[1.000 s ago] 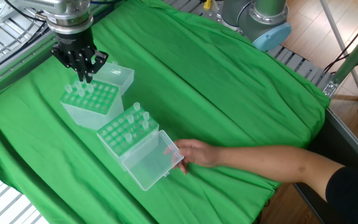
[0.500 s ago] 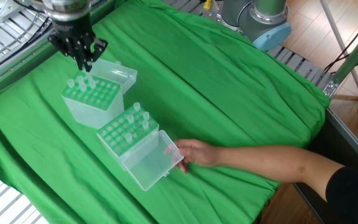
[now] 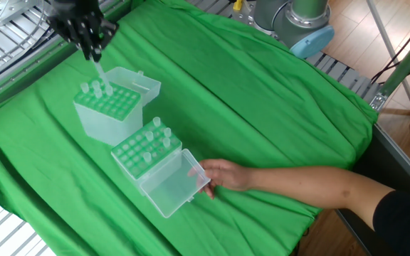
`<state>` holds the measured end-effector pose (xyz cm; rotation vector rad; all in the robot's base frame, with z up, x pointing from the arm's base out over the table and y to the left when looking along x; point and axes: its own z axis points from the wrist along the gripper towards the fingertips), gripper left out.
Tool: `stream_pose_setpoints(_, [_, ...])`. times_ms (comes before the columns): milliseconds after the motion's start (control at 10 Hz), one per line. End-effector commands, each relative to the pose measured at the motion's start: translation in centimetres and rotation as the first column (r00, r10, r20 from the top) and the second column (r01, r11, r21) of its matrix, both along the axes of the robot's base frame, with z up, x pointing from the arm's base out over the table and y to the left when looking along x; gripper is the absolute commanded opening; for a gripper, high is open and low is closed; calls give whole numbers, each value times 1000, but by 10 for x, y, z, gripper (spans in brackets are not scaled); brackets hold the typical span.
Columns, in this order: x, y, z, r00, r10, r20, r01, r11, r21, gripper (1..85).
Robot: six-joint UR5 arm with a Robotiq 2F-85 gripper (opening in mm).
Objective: Insert a large pipette tip into the holder for large pipette tips
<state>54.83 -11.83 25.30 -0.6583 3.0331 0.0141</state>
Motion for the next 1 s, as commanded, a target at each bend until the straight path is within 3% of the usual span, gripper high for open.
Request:
stream_pose_setpoints(0, [-3,6,37,1000,-1,-27,2,1000,8,10])
stream_pose_setpoints(400, [2,15,62,999,-12,-53,12,1000,-6,10])
stream_pose_setpoints(900, [6,46,72,994,-80,-72,81,997,5,10])
